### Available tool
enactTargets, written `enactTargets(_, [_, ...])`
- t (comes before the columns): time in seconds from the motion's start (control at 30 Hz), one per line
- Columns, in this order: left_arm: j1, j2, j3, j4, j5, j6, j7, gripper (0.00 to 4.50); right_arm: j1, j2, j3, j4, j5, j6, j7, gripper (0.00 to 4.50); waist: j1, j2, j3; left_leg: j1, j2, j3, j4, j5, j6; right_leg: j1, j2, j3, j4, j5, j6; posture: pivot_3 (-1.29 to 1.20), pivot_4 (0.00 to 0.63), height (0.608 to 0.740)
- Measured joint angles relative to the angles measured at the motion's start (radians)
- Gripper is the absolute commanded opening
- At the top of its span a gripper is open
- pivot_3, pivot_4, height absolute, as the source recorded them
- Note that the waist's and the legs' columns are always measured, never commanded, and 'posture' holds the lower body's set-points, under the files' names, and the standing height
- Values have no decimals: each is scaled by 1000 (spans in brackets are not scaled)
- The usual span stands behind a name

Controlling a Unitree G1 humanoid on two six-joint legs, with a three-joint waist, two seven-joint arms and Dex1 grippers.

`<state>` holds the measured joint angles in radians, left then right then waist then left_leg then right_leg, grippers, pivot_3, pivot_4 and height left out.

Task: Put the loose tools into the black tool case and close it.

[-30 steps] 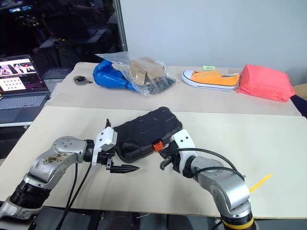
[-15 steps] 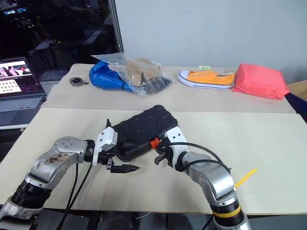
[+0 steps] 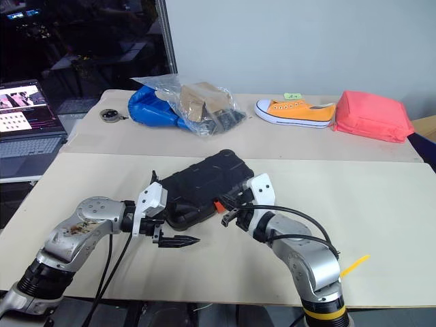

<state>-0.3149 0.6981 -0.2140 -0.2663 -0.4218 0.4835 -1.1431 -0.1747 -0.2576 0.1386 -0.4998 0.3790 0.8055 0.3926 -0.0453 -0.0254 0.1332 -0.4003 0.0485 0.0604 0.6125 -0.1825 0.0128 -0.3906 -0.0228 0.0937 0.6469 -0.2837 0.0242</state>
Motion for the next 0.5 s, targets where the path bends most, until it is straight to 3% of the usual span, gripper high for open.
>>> enactTargets(0.5, [11, 2, 0, -1, 0, 17, 26, 4357, 4, -7, 107, 114, -132, -187, 1, 75, -3, -6, -12, 8, 1, 1, -2, 0, 0, 5, 0, 1, 0, 0, -1, 0, 150, 740])
